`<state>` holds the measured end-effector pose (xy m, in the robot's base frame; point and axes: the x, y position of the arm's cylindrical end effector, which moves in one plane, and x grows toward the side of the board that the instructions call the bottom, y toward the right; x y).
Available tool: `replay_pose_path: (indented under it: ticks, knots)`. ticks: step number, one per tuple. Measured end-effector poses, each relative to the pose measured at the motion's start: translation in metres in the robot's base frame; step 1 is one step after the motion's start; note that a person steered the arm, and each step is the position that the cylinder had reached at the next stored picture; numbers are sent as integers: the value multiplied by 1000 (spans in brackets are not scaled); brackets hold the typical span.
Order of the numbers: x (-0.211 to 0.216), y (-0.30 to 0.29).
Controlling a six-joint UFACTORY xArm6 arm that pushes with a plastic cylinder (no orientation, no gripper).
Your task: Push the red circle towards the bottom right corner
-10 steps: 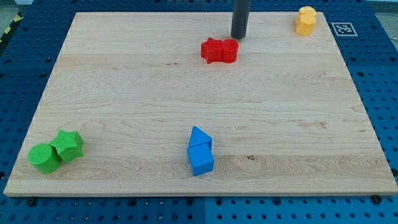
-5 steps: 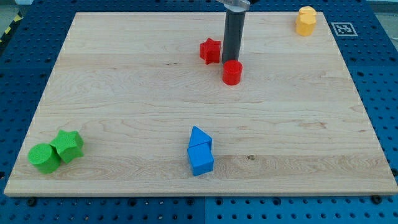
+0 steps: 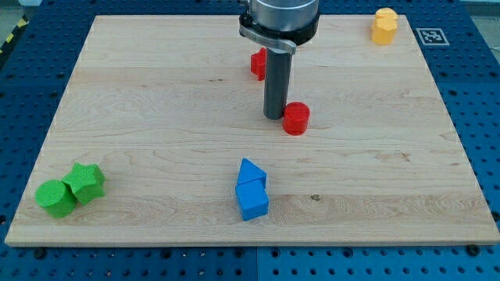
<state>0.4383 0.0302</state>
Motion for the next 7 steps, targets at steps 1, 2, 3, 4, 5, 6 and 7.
replay_pose_path:
  ticks: [1, 2, 3, 4, 5, 6, 7]
  knots:
    - [12, 9]
    - [15, 32]
    - [14, 55]
    - [7, 70]
    - [7, 86]
    - [11, 104]
    - [13, 122]
